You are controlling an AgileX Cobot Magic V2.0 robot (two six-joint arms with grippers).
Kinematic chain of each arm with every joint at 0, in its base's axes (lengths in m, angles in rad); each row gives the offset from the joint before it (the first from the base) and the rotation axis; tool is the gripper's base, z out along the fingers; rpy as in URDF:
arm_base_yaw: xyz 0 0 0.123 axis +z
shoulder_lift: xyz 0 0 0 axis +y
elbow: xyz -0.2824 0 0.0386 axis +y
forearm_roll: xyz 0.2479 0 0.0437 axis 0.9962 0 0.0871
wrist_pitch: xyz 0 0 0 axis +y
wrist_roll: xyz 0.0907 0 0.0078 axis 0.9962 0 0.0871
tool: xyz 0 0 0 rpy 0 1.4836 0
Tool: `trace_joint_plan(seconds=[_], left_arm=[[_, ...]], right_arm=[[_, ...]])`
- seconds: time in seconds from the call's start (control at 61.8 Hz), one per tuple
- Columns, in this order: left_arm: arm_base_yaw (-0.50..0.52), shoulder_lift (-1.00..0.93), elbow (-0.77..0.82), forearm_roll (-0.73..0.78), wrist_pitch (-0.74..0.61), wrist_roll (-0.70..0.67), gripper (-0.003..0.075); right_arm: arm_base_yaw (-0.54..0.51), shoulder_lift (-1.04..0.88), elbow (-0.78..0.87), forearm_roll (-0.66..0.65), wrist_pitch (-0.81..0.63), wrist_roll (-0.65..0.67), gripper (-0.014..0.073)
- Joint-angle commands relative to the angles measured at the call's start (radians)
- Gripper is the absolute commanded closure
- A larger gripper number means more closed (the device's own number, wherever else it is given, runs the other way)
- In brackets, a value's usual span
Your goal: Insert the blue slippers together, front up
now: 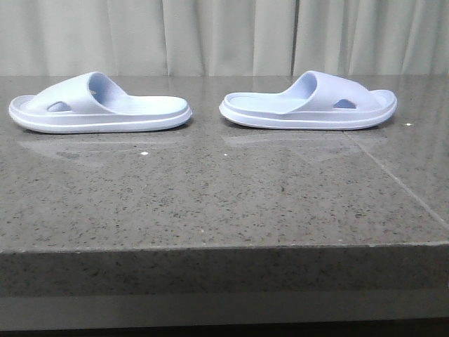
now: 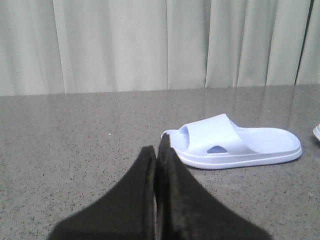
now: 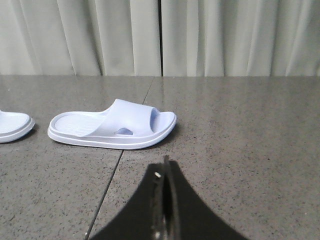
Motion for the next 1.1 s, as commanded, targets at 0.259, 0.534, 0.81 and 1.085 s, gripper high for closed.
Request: trace_joint_plan(seconds=[0.259, 0.534, 0.81, 1.085], left_arm=[[-0.007, 0.139, -0.116, -0.025, -0.054, -0.010, 0.0738], [-0.007, 0.139, -0.116, -0.033, -0.055, -0.010, 0.0325], [-0.007, 0.139, -0.116, -0.055, -0.055, -0.010, 0.0090], [-0.007, 0.139, -0.116, -0.055, -0.055, -0.010, 0.0095]], right_arm=[[-0.006, 0.168, -0.169, -0.015, 0.026, -0.004, 0.0691], [-0.006, 0.168, -0.169, -0.015, 0.026, -0.004, 0.0333], [-0.006, 0.168, -0.169, -0.015, 0.026, -0.004, 0.0068], [-0.006, 0.168, -0.169, -0.015, 0.026, -0.004, 0.0068]])
